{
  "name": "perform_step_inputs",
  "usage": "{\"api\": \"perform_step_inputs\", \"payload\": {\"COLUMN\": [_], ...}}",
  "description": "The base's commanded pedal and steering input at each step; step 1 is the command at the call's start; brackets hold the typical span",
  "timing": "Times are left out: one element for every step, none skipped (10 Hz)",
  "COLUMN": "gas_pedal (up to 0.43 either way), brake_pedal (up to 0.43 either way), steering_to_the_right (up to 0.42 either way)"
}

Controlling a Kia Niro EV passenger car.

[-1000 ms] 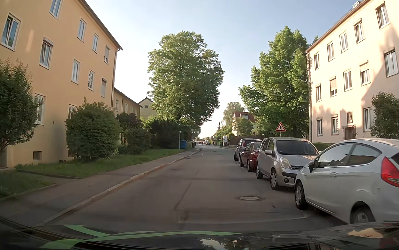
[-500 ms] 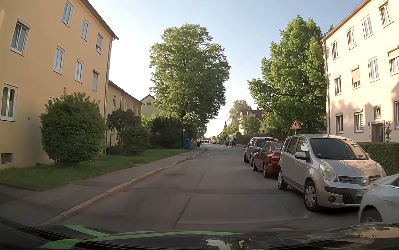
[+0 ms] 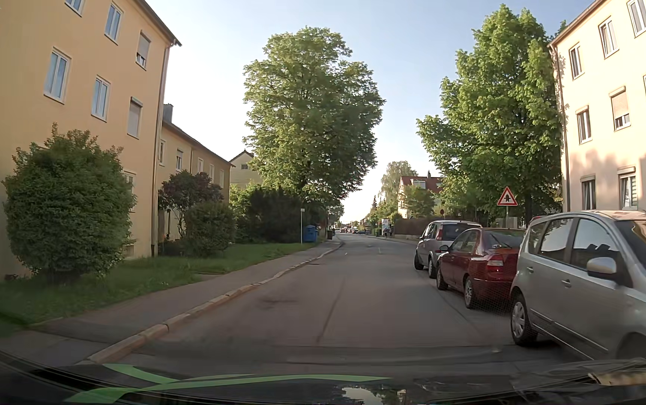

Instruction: Follow the waypoints while adhering to traffic rules and regulations

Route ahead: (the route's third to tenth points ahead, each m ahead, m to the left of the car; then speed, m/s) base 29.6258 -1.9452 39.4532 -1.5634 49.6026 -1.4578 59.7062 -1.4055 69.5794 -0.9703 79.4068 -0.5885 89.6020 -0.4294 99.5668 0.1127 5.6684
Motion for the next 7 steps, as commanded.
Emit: {"api": "perform_step_inputs", "payload": {"gas_pedal": [0.079, 0.087, 0.087, 0.087, 0.087, 0.087, 0.087], "brake_pedal": [0.000, 0.000, 0.000, 0.000, 0.000, 0.000, 0.000], "steering_to_the_right": [-0.022, -0.019, -0.012, -0.007, -0.005, -0.005, -0.001]}}
